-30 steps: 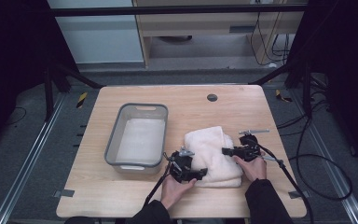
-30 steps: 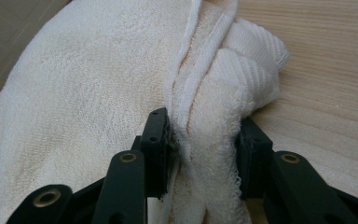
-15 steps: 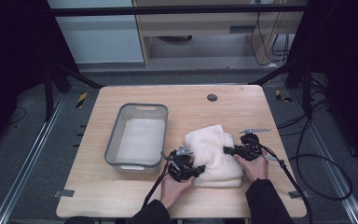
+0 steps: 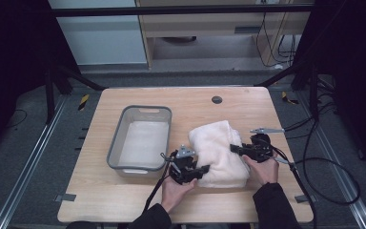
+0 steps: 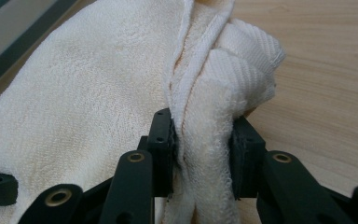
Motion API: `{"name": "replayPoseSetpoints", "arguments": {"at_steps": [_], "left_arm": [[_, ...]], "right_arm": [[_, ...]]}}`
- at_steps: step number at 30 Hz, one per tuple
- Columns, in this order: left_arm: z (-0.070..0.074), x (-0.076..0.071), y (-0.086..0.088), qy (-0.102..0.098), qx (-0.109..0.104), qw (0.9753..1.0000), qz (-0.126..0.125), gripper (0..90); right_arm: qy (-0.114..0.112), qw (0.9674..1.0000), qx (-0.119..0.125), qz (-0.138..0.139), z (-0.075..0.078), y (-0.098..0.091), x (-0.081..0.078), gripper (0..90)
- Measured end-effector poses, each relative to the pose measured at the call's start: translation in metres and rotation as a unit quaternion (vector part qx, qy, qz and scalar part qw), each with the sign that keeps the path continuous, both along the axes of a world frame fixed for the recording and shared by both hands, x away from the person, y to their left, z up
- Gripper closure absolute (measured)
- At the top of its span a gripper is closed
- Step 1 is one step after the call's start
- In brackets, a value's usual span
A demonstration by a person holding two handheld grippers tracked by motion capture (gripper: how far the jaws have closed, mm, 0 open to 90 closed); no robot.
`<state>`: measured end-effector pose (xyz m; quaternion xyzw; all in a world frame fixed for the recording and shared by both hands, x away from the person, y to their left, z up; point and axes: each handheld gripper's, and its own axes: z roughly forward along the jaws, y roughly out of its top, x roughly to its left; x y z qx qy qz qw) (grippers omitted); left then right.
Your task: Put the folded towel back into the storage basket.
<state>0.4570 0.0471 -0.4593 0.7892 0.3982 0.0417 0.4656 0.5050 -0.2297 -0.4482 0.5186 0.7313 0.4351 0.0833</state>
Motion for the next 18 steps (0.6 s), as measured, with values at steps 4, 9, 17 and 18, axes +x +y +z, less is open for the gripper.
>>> {"name": "replayPoseSetpoints", "arguments": {"at_steps": [4, 9, 17, 18], "left_arm": [[0.011, -0.002, 0.002, -0.018, 0.001, 0.9998, -0.001, 62.5], [0.019, -0.003, 0.003, -0.031, 0.006, 0.9995, -0.004, 62.5], [0.03, -0.004, 0.007, -0.045, 0.01, 0.9989, -0.005, 62.5], [0.03, -0.004, 0.007, -0.045, 0.01, 0.9989, -0.005, 62.5]], "right_arm": [[-0.019, 0.9998, 0.004, 0.0, 0.012, 0.0, -0.004, 66.7], [-0.035, 0.9994, 0.005, -0.001, 0.02, 0.002, -0.006, 66.7], [-0.047, 0.9989, 0.007, -0.004, 0.03, 0.006, -0.008, 66.6], [-0.047, 0.9989, 0.007, -0.004, 0.03, 0.006, -0.008, 66.6]]}}
